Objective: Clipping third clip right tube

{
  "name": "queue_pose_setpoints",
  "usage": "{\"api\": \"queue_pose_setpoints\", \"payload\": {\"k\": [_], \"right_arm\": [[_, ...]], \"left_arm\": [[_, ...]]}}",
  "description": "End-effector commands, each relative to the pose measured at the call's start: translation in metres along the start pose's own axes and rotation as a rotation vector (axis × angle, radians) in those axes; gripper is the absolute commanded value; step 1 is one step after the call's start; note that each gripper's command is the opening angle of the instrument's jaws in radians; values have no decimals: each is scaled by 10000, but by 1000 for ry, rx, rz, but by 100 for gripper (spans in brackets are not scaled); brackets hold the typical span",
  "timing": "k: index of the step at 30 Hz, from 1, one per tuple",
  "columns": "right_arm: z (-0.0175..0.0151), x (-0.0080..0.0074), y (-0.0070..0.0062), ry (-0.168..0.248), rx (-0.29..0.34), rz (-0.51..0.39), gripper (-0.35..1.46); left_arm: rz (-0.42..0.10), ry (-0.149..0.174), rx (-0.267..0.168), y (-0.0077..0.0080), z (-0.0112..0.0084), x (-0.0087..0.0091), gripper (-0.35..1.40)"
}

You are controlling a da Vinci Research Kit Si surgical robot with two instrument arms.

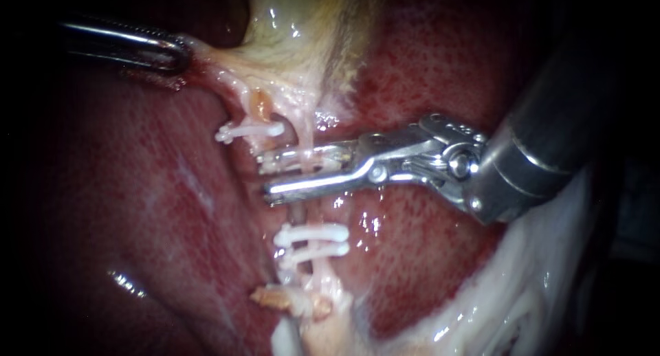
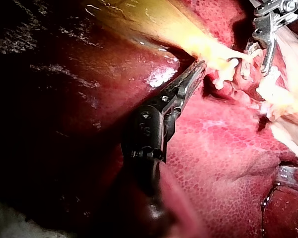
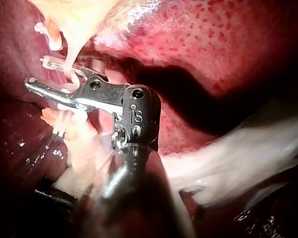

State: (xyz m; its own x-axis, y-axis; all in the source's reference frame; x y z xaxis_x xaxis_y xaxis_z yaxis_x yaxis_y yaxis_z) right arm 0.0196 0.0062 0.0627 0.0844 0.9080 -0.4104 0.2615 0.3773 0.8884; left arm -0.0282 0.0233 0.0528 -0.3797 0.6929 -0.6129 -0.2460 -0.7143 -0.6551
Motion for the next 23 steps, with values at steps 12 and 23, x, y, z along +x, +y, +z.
{"api": "queue_pose_setpoints", "payload": {"k": [12, 23], "right_arm": [[-2, -1, -1, -29, 17, 47, -35], [-1, -4, 1, -31, 21, 46, -35]], "left_arm": [[0, 0, 0, 0, 0, 0, -35], [-1, 0, 0, 0, 0, 0, -35]]}}
